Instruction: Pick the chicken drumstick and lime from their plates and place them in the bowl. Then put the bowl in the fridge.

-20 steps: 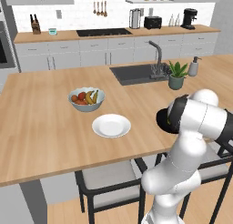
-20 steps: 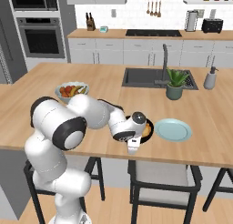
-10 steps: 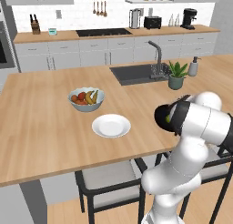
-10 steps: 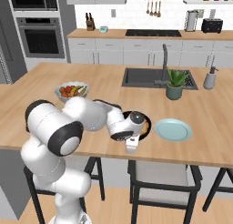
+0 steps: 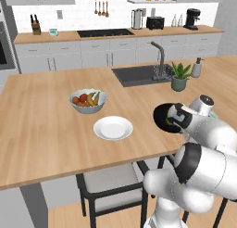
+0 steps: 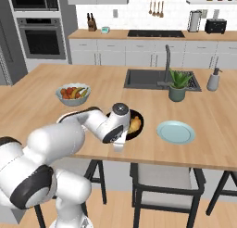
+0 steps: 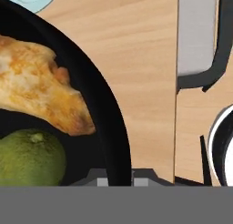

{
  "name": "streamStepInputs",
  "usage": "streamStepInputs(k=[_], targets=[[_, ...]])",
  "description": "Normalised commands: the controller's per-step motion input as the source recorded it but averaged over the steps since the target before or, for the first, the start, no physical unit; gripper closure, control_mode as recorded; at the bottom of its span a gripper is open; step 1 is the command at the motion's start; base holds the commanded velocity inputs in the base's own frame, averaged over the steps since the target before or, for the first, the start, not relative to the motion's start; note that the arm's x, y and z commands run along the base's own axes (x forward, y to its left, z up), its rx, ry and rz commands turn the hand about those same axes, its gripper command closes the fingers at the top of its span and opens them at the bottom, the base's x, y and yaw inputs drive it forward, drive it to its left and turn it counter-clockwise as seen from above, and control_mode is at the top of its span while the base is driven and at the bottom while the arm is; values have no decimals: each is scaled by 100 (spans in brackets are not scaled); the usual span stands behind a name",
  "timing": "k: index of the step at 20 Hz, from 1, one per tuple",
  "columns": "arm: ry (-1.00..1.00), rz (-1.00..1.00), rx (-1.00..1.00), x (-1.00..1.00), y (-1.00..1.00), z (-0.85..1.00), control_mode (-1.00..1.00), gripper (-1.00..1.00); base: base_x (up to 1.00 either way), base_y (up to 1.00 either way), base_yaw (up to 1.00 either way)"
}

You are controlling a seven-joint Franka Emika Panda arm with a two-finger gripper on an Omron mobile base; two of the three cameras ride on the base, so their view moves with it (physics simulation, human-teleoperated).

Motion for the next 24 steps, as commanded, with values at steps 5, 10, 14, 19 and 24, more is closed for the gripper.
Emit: streamStepInputs(k=[5, 10, 14, 19, 24], targets=[[-1, -1, 5, -52, 33, 69, -100, 100, 0, 0, 0], [-7, 0, 4, -14, 68, 46, -100, 100, 0, 0, 0], [0, 0, -1, -4, 55, 55, -100, 100, 0, 0, 0], [0, 0, 0, -30, 44, 57, -100, 100, 0, 0, 0], [0, 0, 7, -43, 37, 36, -100, 100, 0, 0, 0]])
